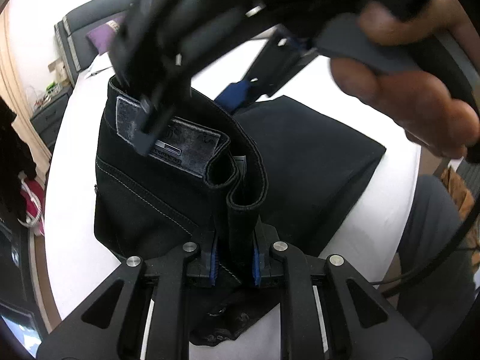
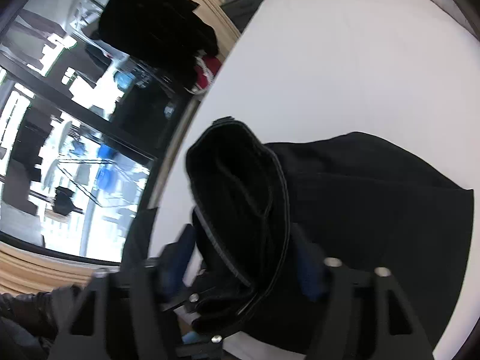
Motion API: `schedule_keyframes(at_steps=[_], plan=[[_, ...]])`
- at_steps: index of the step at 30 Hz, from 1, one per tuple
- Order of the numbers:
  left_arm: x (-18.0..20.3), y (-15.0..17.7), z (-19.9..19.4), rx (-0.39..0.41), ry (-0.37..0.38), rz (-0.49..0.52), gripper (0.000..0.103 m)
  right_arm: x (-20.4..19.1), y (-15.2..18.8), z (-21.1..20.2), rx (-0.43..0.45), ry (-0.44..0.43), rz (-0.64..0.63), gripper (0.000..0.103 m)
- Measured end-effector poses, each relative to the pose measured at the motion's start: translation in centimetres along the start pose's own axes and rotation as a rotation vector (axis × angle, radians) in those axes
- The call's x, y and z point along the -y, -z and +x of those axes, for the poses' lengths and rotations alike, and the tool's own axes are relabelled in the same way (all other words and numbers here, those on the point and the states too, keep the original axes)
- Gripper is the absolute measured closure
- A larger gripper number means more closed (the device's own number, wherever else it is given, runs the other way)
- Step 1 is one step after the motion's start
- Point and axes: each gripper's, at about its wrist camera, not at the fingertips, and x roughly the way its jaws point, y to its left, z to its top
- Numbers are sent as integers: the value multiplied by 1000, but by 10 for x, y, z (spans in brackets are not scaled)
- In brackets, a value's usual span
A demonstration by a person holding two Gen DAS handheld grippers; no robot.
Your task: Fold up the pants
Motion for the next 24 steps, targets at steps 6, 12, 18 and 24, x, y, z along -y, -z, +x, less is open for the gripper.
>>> schedule_keyframes(at_steps=[6,12,18,24], plan=[[10,2,10,-9,7,35,88,9,4,1,12,72,-9,83],[31,-14,17,2,51,70,88,36,12,-21,54,84,25,86],[71,-49,36,13,125,133,88,82,21,-53,85,80,86,87],[116,-77,74,-25,187,189,88,154,34,-70,85,37,177,87]])
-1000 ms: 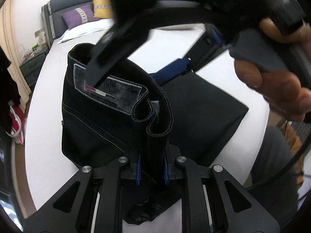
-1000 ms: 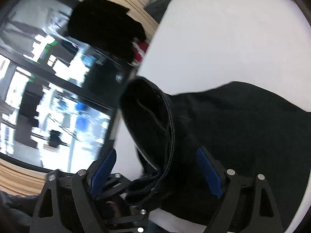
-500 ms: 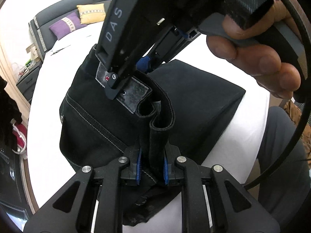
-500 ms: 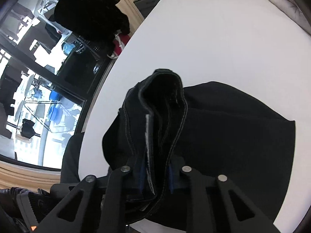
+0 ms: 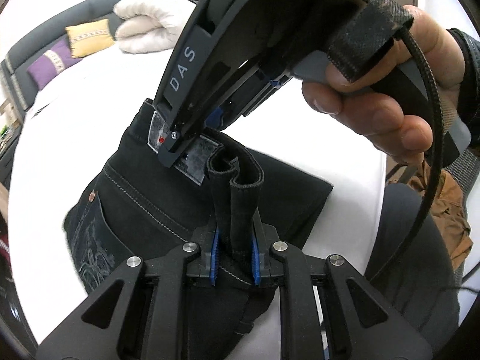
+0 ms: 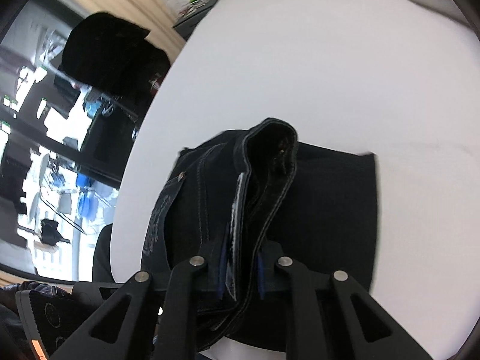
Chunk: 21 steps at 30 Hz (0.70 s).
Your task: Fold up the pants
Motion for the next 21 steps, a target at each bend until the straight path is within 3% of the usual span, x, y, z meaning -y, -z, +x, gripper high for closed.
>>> schedule_keyframes(at_steps=[7,21], plan=[[20,-18,57,-68,23,22,88,56,-1,13,-18,-30,70,87],[25,-24,62,-90,9,40,88,84,11,13,15,-32,124,87]])
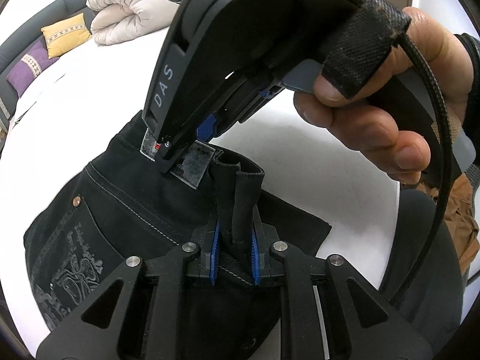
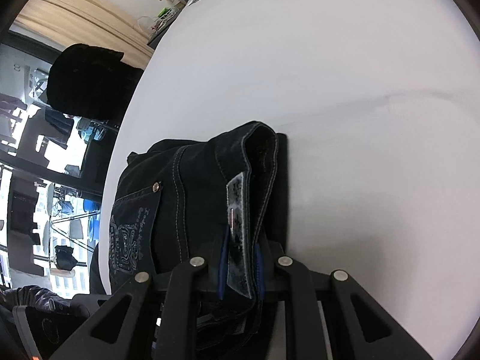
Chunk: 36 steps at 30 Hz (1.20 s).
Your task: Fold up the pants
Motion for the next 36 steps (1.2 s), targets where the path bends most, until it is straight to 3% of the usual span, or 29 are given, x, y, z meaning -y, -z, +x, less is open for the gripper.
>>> schedule_keyframes(at_steps=[3,7,9,10,12,13,15,16,17,20,22,26,30,34,36], plan=[[-2,7,-1,10,22,-15,85,17,11,7,18,-75,56,84],[-17,14,-28,21,124,-80,82,30,22,3,64,-183,147,72],[-30,25,-52,41,177,-126,82,26,28,-7,87,-143,151,64],[-38,33,-66,54,208,-157,82,23,32,-15,102,-84,152,48],[-58,46,-85,75,238,-216,82,21,40,-31,140,-61,165,46],[-69,53,-94,88,249,-251,82,17,42,-40,164,-58,169,48],[-99,63,-104,118,254,-334,82,3,47,-56,211,-61,148,69],[-113,66,-107,133,244,-369,82,-6,47,-59,217,-68,126,89],[-129,67,-106,143,226,-403,82,-17,47,-60,216,-61,104,96],[-172,60,-97,152,213,-491,82,-46,47,-40,159,-57,38,98],[-193,51,-80,118,210,-522,82,-52,49,-18,104,-41,32,98],[-213,70,-49,43,246,-606,82,-35,65,5,58,-32,112,103],[-196,93,-57,48,247,-585,82,-21,82,-2,95,-83,151,103],[-164,106,-67,39,248,-510,82,-24,93,-5,118,-57,151,103],[-144,114,-76,46,213,-454,82,-26,101,-10,132,-53,159,103]])
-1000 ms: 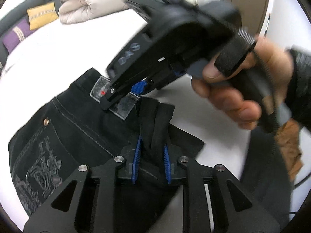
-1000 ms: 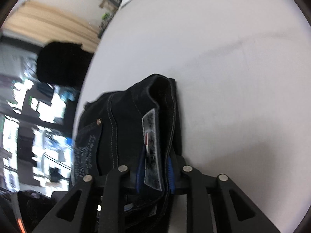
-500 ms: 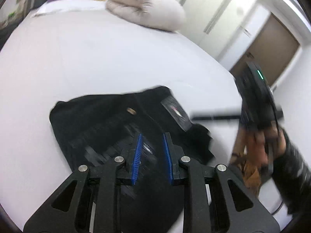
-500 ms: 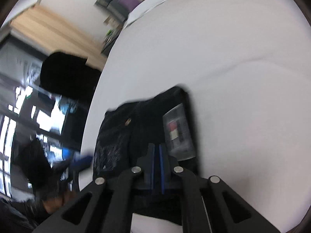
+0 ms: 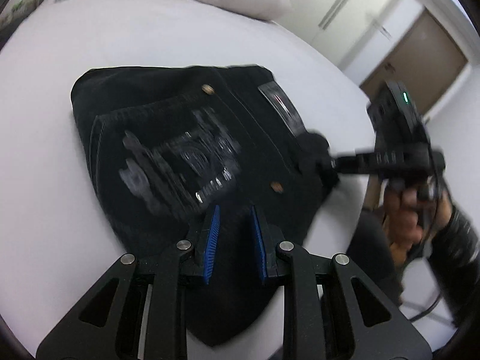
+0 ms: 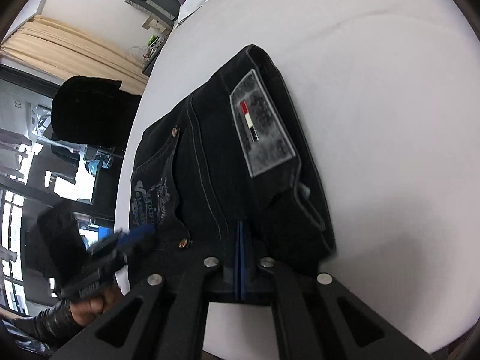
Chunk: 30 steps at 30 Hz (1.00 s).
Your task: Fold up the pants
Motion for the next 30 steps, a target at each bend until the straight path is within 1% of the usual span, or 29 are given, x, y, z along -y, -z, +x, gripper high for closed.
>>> schedule_keyframes(at_steps=[3,5,9,11,13,15,16,17,18,19,20,21,23,25,28,30], plan=[[10,10,-6,5,-8,46,82,-2,10,-7,31,9,-9,103],[9,14,-6,12,-10,54,82,6,16,-13,52,-16,16,103],[18,18,16,25,-23,80,82,33,26,-6,90,-89,77,103],[16,20,18,41,-10,80,82,42,32,-6,118,-134,90,103],[11,18,10,51,21,54,82,39,34,-13,118,-145,100,103],[7,11,-4,71,56,16,80,31,34,-26,101,-137,83,88],[5,7,-14,102,71,11,76,25,34,-37,122,-147,64,68],[1,3,-26,150,71,8,52,21,33,-48,152,-155,45,48],[-4,-1,-37,199,54,-7,19,18,30,-59,187,-159,28,42],[-13,-4,-47,253,40,-38,9,17,24,-68,212,-158,18,35],[-22,-6,-52,291,40,-70,6,18,16,-73,224,-156,15,35],[-34,-11,-50,296,56,-116,6,21,7,-74,223,-144,23,35],[-54,-18,-38,233,73,-208,7,25,-7,-69,208,-111,42,35],[-75,-21,-23,180,141,-319,7,30,-27,-57,171,-98,37,35],[-96,-27,2,126,190,-431,8,35,-52,-36,107,-68,46,35],[-103,-27,11,91,217,-481,10,40,-65,-23,67,-61,49,35]])
